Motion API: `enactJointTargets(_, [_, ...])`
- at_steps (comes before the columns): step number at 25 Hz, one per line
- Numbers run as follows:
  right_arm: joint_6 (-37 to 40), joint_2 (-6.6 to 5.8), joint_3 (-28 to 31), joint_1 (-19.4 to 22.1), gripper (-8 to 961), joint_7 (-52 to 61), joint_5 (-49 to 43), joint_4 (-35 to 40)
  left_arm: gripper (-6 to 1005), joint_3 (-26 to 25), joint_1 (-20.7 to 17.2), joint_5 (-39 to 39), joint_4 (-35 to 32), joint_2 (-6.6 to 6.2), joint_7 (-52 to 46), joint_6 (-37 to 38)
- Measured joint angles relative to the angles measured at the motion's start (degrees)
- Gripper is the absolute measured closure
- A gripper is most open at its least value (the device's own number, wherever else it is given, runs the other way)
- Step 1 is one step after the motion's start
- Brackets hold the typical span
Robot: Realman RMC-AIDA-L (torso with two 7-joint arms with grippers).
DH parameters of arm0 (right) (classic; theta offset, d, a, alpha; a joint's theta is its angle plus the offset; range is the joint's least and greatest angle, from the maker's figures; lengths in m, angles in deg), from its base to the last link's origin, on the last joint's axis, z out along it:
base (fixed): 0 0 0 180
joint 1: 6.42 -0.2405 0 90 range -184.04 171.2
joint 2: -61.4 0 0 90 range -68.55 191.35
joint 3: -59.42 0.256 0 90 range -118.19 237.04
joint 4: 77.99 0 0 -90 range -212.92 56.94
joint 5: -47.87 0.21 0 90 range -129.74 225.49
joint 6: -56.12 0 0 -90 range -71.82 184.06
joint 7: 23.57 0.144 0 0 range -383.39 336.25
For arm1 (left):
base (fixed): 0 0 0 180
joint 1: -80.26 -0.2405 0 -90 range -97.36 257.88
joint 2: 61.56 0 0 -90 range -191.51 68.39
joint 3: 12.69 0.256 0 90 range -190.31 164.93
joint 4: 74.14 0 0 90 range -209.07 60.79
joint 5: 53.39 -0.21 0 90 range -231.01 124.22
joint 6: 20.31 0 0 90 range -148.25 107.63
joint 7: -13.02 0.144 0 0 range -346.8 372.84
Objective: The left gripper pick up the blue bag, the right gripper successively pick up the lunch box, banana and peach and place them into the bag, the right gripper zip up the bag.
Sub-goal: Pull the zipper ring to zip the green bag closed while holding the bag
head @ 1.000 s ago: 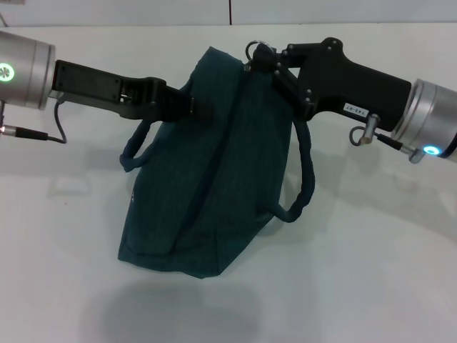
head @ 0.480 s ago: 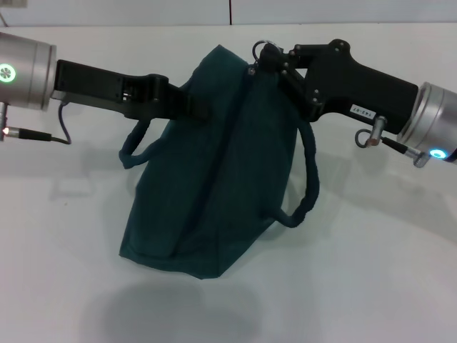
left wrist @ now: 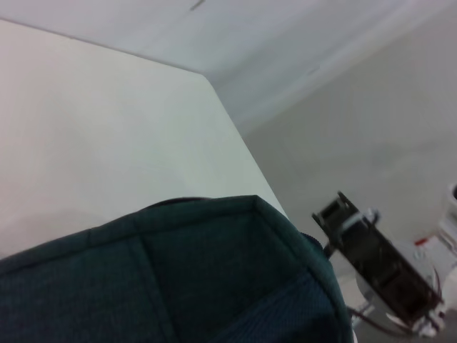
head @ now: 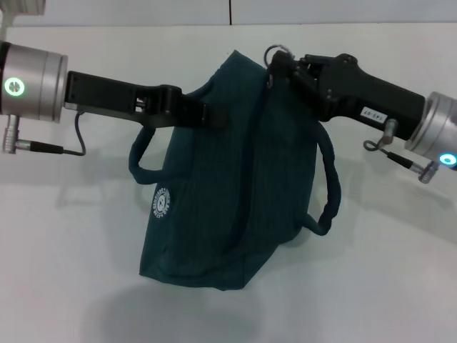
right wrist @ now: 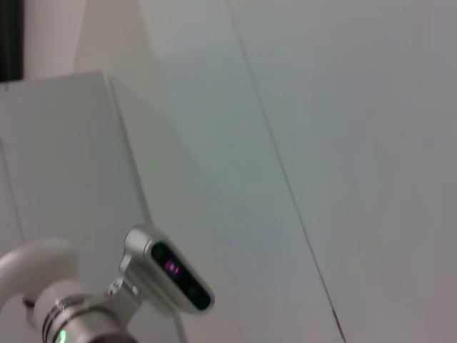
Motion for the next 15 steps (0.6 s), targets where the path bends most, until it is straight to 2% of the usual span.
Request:
enactJointTargets(7, [4.4,-0.26,3.9,0.0,952,5.3,0.5,-3.5,950,0.2,0.1,-0.2,0.0,0.78,3.1,2.1])
enactJointTargets(15, [5.8,-0.52,7.0,-0.2,951,8.2,0.4,-6.2,942,0.2,0.4,0.0,0.0,1.30,5.3,4.6])
